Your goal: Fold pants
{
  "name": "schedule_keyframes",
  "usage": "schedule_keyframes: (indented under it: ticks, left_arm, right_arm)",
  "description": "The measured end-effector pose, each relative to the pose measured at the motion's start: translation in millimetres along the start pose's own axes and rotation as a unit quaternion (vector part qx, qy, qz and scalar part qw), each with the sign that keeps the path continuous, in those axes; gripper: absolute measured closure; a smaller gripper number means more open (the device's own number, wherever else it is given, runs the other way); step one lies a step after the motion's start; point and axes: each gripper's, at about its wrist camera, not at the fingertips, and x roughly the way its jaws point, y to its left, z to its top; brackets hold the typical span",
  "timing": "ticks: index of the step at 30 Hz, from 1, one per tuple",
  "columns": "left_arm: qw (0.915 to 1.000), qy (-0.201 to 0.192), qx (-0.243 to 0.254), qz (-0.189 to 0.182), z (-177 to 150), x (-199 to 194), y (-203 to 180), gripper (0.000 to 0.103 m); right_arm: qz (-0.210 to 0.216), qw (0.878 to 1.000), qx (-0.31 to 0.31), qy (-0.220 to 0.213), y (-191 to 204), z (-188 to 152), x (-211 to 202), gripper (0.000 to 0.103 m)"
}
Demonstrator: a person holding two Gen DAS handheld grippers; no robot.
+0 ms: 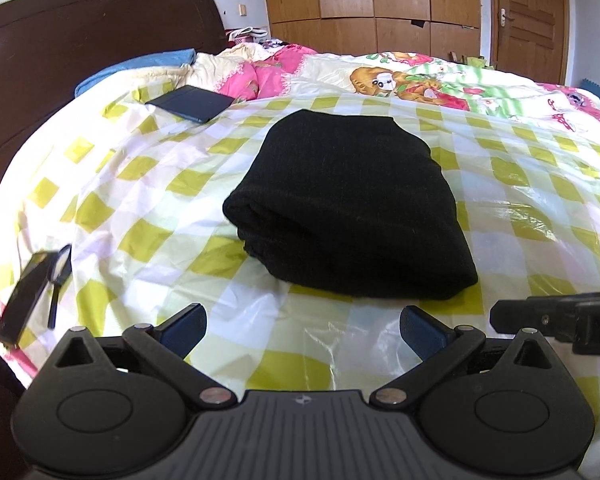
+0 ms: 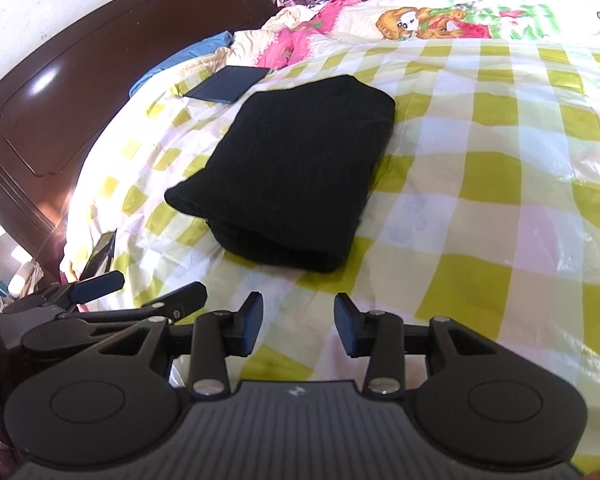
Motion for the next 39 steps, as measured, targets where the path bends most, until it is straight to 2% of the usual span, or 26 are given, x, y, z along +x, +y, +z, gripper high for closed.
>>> schedule_keyframes:
  ticks: [13, 39]
  left_arm:
    - [1.0000, 0.007, -0.001, 0.005, -11, -11, -5, 0.000]
    - [0.9998, -0.004, 0.009, 0.017, -10, -18, -11, 0.000]
  right_arm:
    - [-0.008, 1.000, -0.012, 0.021, 4, -16, 3, 0.062]
    - [-0.007, 1.000, -0.005, 0.021, 2, -18, 1, 0.062]
